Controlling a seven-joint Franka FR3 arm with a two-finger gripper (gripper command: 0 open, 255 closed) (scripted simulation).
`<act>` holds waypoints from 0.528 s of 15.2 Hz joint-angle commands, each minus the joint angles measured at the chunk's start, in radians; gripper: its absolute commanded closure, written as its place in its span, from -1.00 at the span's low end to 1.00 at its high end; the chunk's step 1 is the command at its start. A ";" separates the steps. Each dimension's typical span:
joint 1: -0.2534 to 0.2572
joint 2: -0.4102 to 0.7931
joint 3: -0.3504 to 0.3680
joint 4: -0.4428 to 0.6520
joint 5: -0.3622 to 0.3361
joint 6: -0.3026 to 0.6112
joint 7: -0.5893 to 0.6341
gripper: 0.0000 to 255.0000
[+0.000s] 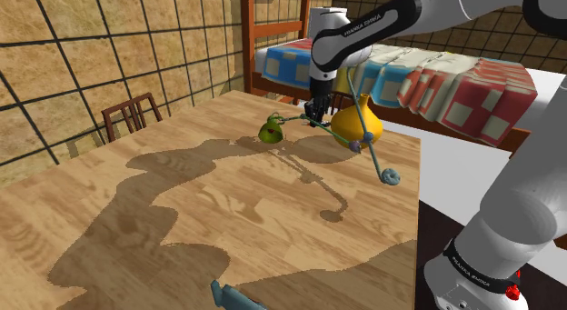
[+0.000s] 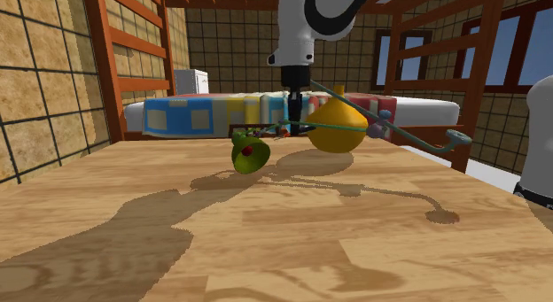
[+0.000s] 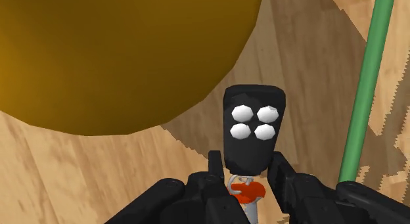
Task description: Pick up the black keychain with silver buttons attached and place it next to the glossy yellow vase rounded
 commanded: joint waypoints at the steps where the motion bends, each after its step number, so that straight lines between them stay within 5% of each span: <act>1: 0.006 0.029 0.006 -0.042 0.001 0.029 -0.001 1.00; 8: 0.010 0.061 0.002 -0.067 -0.007 0.084 0.004 1.00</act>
